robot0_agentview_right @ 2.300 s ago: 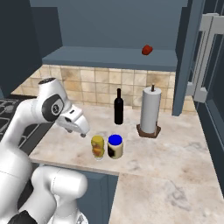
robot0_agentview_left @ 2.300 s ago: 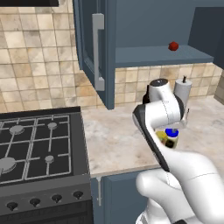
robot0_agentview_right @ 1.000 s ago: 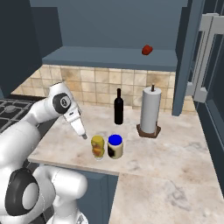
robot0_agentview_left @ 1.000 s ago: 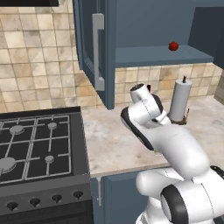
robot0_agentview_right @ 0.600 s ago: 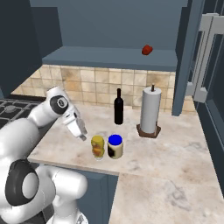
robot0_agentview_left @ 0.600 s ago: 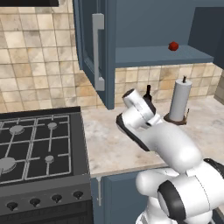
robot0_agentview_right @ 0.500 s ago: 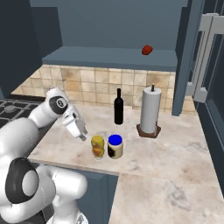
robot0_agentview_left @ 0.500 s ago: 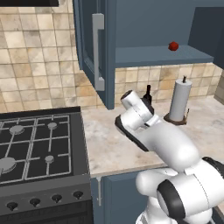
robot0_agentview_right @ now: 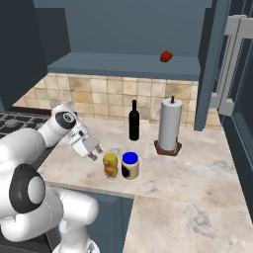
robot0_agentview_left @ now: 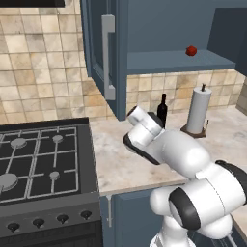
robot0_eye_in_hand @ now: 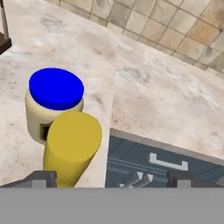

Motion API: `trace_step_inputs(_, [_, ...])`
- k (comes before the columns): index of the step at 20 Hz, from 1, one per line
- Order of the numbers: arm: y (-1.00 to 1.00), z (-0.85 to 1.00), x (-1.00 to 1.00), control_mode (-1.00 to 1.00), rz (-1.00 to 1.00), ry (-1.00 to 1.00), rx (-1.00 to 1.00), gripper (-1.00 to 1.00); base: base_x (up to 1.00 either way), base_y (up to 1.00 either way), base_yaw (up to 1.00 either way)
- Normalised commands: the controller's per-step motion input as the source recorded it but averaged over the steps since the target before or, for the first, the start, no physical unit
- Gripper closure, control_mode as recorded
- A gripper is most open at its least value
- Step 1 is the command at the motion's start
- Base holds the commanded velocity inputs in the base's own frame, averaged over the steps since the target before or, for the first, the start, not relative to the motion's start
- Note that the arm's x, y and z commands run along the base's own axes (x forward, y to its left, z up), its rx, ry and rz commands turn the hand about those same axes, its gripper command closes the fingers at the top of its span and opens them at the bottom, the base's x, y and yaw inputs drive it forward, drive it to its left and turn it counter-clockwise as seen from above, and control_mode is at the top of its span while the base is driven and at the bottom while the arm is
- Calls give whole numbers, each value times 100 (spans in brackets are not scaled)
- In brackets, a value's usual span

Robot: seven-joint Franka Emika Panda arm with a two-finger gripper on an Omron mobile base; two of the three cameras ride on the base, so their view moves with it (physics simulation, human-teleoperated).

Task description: Pick the mayonnaise and mustard from the counter and place them in the cabinet.

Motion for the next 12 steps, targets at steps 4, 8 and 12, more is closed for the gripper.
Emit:
trace_step_inputs(4, [0, -2, 2, -100, -7, -7, -6, -100, 0, 0, 0])
trace_step_inputs(8, [0, -1, 0, -100, -3, -12, -7, -100, 0, 0, 0])
trace_step_inputs(12, [-3, -8, 0, -100, 0, -11, -7, -100, 0, 0, 0])
